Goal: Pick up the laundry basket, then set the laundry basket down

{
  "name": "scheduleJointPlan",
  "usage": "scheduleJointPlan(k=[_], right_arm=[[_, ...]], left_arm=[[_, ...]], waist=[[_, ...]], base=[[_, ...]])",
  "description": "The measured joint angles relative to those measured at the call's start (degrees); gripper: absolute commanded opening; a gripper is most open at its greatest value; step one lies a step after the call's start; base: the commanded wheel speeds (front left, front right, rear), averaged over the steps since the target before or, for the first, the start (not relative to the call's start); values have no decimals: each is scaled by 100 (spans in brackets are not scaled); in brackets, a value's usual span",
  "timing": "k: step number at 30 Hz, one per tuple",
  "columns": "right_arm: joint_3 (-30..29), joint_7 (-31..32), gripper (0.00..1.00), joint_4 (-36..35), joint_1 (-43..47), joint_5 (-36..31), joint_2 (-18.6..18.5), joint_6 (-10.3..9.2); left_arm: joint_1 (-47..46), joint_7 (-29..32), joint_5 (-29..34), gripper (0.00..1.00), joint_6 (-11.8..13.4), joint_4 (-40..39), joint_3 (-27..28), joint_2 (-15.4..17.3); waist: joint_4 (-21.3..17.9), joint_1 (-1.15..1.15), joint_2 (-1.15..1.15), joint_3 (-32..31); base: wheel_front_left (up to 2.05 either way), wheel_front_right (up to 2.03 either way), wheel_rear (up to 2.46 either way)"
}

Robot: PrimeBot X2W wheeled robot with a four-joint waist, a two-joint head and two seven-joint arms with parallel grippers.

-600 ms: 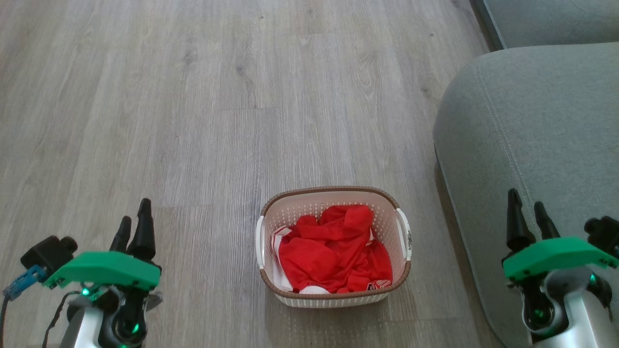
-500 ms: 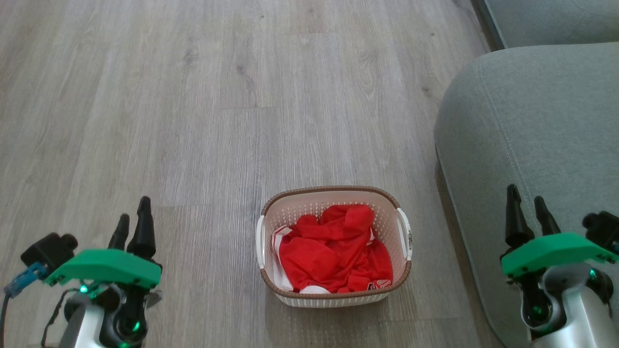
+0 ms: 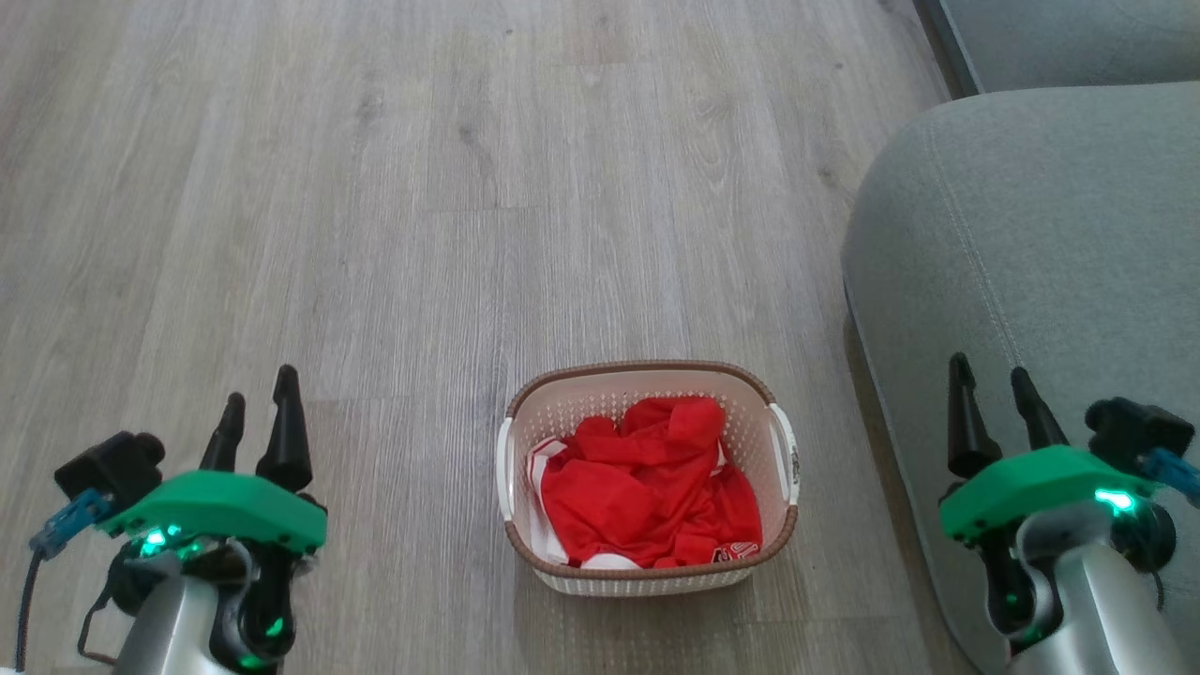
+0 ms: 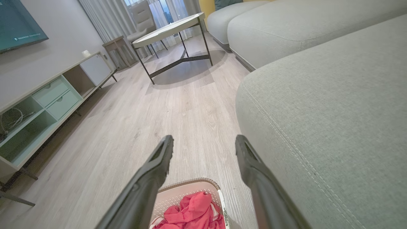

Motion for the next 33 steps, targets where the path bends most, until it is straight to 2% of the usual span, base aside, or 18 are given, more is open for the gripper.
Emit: scheduleJointPlan(k=[18,33], right_arm=[[335,-293,100,183,-327,-935,-153,0],[387,-548,100,375,-559,-1908,-158,0]], left_arm=[[-176,-283,1026,100,7,73,-271,127],[-392,-550,1801,100,231,186,-457,259]], waist=[[2,0,0,38],[-5,0,0,98]], base=[[0,0,0],[0,0,0]])
